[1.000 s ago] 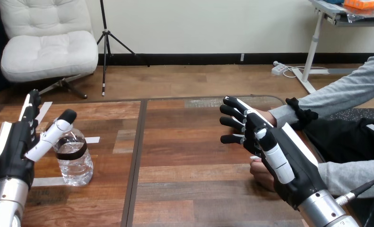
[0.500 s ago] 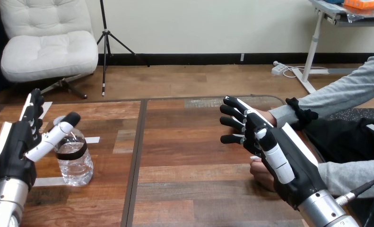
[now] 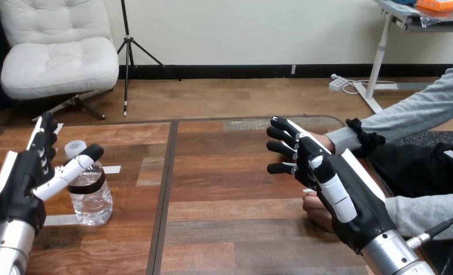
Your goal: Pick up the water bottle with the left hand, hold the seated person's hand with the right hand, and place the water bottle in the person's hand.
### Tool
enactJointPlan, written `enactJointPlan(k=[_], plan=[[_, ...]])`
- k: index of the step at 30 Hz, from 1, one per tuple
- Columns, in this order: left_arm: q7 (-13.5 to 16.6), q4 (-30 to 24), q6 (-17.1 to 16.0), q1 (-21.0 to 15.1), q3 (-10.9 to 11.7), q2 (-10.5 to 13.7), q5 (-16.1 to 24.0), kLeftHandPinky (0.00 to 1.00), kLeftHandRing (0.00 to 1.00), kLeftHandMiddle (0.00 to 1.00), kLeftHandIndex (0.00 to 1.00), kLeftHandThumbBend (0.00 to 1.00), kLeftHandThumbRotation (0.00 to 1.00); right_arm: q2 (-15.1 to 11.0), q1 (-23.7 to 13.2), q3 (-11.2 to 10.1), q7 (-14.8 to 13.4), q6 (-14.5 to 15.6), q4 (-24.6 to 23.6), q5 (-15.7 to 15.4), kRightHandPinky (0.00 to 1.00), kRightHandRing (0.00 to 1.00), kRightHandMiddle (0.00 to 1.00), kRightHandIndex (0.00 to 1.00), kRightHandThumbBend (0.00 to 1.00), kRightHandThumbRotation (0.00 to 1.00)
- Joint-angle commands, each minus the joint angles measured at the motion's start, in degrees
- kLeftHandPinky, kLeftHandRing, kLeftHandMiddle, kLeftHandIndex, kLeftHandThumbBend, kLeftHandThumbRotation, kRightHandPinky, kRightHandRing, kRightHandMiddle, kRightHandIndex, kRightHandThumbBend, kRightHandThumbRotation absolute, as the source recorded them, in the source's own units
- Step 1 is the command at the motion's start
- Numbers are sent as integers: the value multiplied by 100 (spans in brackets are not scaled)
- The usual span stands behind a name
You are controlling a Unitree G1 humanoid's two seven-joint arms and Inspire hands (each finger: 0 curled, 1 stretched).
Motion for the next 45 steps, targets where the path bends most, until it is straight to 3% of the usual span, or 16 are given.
enactJointPlan(k=[1,20,35,45], plan=[[-92,-339,80,-90,9,133,-121,100,100,100,100,100,45,42,-216,-9,-29,-11,-218,56,79,92,94,94,100,100],[-28,-307,23,45,-57,178,157,100,100,100,100,100,41,26,-198,-4,-26,-3,-271,41,79,92,94,94,100,100],[90,-351,159,115,-91,183,354,100,100,100,100,100,37,52,-202,-10,-33,-19,-247,74,80,92,94,94,100,100],[234,-178,43,81,-200,237,711,100,100,100,100,100,35,47,-216,-11,-26,-51,-231,65,80,92,94,94,100,100]])
